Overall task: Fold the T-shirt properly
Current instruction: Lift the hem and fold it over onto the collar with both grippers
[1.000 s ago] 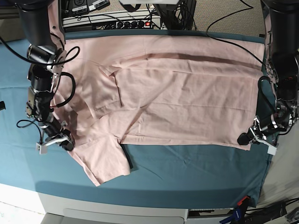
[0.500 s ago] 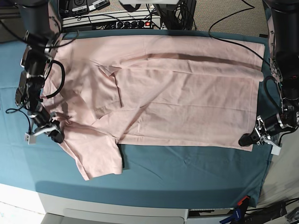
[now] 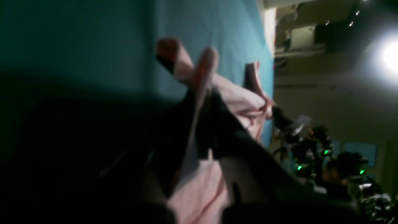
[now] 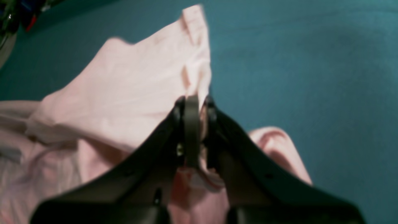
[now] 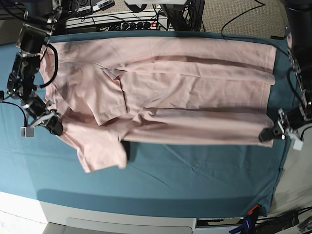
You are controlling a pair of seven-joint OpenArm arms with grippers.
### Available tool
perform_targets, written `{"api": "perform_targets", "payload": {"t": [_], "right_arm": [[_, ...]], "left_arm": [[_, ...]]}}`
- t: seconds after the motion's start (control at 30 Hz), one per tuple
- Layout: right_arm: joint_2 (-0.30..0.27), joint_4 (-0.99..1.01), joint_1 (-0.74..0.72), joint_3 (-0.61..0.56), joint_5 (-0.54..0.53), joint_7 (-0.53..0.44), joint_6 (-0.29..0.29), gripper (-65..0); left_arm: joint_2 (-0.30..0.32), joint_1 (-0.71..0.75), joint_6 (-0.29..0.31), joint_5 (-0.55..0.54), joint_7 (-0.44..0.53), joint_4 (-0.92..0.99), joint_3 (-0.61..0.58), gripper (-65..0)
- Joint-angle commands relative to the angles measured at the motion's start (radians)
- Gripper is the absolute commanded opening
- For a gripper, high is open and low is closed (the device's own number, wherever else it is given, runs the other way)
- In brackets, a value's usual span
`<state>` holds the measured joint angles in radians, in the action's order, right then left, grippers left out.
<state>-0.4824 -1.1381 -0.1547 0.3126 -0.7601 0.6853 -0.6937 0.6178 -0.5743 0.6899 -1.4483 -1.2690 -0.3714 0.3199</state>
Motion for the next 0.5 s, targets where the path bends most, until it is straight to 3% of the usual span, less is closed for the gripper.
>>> {"api": "perform_targets", "payload": {"t": [0.0, 0.17, 0.47], "right_arm": [[-0.03, -0.035, 0.001, 0.007, -0.022, -0.016, -0.004, -65.0], [-0.045, -0.134, 0.104, 0.008, -0.037, 0.0, -0.004, -65.0], [-0.048, -0.319, 0.265, 0.011, -0.036, 0.024, -0.004, -65.0]], "left_arm": [[0.032, -0.012, 0.008, -0.035, -0.006, -0.032, 0.003, -65.0], [0.047, 0.066, 0.008, -0.035, -0.083, -0.111, 0.003, -65.0], [0.069, 0.203, 0.008, -0.035, -0.101, -0.282, 0.003, -65.0]]}}
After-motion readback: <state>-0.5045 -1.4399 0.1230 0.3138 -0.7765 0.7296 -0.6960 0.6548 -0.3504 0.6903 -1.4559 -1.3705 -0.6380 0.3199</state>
